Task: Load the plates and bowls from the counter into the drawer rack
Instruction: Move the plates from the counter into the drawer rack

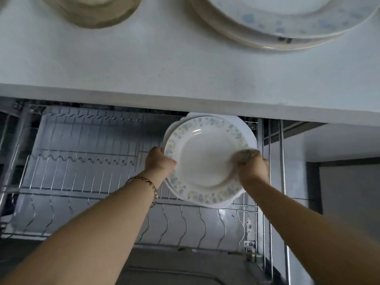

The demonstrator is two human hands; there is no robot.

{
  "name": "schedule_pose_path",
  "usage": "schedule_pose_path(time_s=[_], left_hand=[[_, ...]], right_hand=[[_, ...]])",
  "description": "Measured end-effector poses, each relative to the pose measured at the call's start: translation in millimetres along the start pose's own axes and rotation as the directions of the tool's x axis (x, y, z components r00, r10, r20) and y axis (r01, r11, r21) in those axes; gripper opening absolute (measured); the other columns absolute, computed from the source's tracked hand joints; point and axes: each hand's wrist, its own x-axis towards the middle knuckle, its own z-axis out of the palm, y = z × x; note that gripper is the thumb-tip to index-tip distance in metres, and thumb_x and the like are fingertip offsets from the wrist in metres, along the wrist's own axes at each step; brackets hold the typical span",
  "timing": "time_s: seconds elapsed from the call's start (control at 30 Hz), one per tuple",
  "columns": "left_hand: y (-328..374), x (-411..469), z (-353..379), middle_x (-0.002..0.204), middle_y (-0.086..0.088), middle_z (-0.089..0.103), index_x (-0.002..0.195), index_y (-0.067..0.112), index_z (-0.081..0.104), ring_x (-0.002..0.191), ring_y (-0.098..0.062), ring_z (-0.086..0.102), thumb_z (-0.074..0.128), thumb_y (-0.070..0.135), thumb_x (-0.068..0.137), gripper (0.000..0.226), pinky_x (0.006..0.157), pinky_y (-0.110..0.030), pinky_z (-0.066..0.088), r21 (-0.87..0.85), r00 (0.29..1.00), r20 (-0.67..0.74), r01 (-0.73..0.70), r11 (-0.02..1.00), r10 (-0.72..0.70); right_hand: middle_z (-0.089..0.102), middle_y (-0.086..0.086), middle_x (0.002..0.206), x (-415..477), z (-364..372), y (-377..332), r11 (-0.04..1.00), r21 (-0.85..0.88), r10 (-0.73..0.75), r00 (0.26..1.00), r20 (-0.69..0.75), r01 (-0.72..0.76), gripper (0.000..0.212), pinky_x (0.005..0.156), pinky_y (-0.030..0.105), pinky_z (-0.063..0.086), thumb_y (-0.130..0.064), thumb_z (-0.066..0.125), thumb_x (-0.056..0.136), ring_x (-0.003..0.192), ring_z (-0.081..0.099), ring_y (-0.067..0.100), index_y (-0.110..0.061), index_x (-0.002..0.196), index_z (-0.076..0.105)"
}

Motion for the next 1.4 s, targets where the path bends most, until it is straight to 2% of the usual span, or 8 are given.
schedule_pose_path(time_s=[0.2,0.33,0.5,0.67,0.83,0.97,1.17,1.4], left_hand=[[-2,-1,9,0.119,-0.017,0.059,0.117,0.003,0.05,0.099,-0.033,0.064,0.059,0.007,0.085,0.034,0.05,-0.017,0.046,0.078,0.995,-0.032,-0.095,0.992,0.098],[-1,-12,16,0.134,-0.023,0.037,0.138,0.006,0.033,0.111,-0.042,0.054,0.054,0.016,0.089,0.054,0.087,-0.042,0.053,0.155,0.996,0.018,-0.083,0.984,0.082],[4,-29,10,0.144,-0.023,0.022,0.15,0.009,-0.001,0.13,-0.038,0.033,0.047,0.026,0.094,0.075,0.099,-0.042,0.044,0.37,0.991,0.123,-0.099,0.924,0.057],[32,-77,-15,0.138,-0.015,0.038,0.135,0.008,0.038,0.124,-0.031,0.044,0.045,0.02,0.091,0.046,0.098,-0.038,0.044,0.508,0.959,0.234,-0.262,0.82,0.161],[93,-150,-47,0.095,-0.001,0.065,0.091,0.022,0.064,0.08,-0.016,0.059,0.045,0.016,0.088,0.02,0.069,-0.022,0.046,0.217,0.847,0.408,-0.454,0.864,0.342],[169,-200,-58,0.077,0.005,0.064,0.069,0.029,0.057,0.078,-0.016,0.061,0.051,0.014,0.089,0.025,0.073,-0.027,0.047,0.043,0.811,0.336,-0.521,0.853,0.478],[286,-238,-51,0.121,-0.013,0.055,0.121,0.01,0.049,0.107,-0.03,0.057,0.054,0.013,0.086,0.035,0.088,-0.032,0.045,-0.042,0.821,-0.053,-0.571,0.82,0.569],[366,-203,-58,0.14,-0.022,0.033,0.134,0.001,0.031,0.123,-0.039,0.044,0.059,0.015,0.084,0.059,0.096,-0.037,0.042,-0.164,0.944,-0.272,-0.238,0.957,0.188]], right_hand=[[0.04,0.02,0.135,3,8,-6,0.997,0.061,0.053,0.992,-0.113,-0.047,0.048,0.077,0.026,0.037,0.001,0.03,0.091,0.112,0.051,0.033,-0.009,0.138,0.036],[0.04,0.015,0.139,-5,9,-3,0.997,0.07,-0.015,0.994,-0.106,0.022,0.05,0.097,0.036,0.04,0.005,0.034,0.085,0.121,0.048,0.037,-0.01,0.133,0.04],[0.016,0.011,0.157,-20,0,-2,0.989,-0.144,-0.024,0.997,0.071,0.034,0.067,0.114,0.04,0.028,0.006,0.033,0.086,0.14,0.03,0.032,-0.007,0.148,0.012],[0.047,0.006,0.14,-55,-37,-20,0.912,-0.34,-0.144,0.954,0.261,0.231,0.048,0.098,0.031,0.043,-0.007,0.042,0.088,0.122,0.052,0.025,-0.016,0.135,0.046],[0.059,0.005,0.131,-88,-129,-46,0.875,-0.368,-0.143,0.893,0.426,0.315,0.037,0.093,0.025,0.046,-0.02,0.044,0.091,0.115,0.059,0.023,-0.02,0.126,0.056],[0.065,0.005,0.119,-100,-228,-67,0.871,-0.304,-0.28,0.898,0.34,0.387,0.031,0.087,0.023,0.044,-0.018,0.044,0.088,0.109,0.059,0.021,-0.015,0.112,0.064],[0.07,0.006,0.103,-53,-351,-102,0.919,-0.067,-0.384,0.922,0.054,0.387,0.027,0.08,0.025,0.049,-0.016,0.048,0.089,0.096,0.066,0.023,-0.013,0.11,0.065],[0.061,0.019,0.114,48,-374,-156,0.943,0.284,-0.22,0.966,0.136,0.175,0.056,0.086,0.039,0.055,-0.034,0.051,0.092,0.085,0.063,0.026,0.001,0.134,0.04]])
